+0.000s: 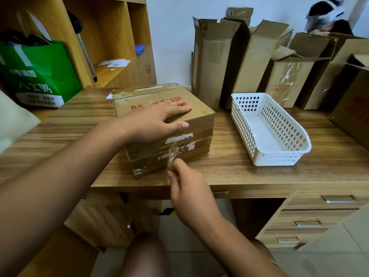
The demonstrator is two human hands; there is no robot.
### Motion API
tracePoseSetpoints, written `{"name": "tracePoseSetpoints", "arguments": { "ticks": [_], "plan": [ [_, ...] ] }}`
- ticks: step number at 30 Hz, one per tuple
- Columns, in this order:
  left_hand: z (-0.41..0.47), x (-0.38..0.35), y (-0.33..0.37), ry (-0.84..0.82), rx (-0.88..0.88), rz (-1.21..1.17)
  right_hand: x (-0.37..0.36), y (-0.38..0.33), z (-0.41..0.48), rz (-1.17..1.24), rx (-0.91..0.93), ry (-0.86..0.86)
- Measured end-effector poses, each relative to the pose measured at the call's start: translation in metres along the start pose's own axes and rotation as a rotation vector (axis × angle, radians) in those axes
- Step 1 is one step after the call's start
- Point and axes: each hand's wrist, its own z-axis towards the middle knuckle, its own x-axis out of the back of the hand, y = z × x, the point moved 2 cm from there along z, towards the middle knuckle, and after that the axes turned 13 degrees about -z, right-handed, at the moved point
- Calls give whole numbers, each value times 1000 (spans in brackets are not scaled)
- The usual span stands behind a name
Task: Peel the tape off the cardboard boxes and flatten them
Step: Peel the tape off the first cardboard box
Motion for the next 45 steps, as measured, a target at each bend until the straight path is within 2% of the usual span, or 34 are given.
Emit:
{"name": "tracePoseSetpoints", "arguments": {
  "ticks": [6,10,15,19,25,31,36,41,45],
  "plan": [
    [-1,1,0,36,32,18,27,38,11,144,-262,45],
    [-2,3,0,53,55,-17,39,48,19,275,-298,73],
    [-12,11,-2,-75,-24,-182,43,48,27,361,-189,66],
    [-20,7,0,-136,-64,-115,45,52,34,442,-220,103],
    [-19,-3,7,-49,-32,33,35,58,38,433,-237,108],
    [-15,-11,13,32,44,85,19,47,36,249,-122,69],
    [-14,-12,13,52,60,62,15,35,36,52,-69,213],
    [-14,-12,14,57,61,47,-2,28,18,82,-29,298],
    [-14,-10,16,61,68,19,-10,11,2,82,98,251]
  ]
}}
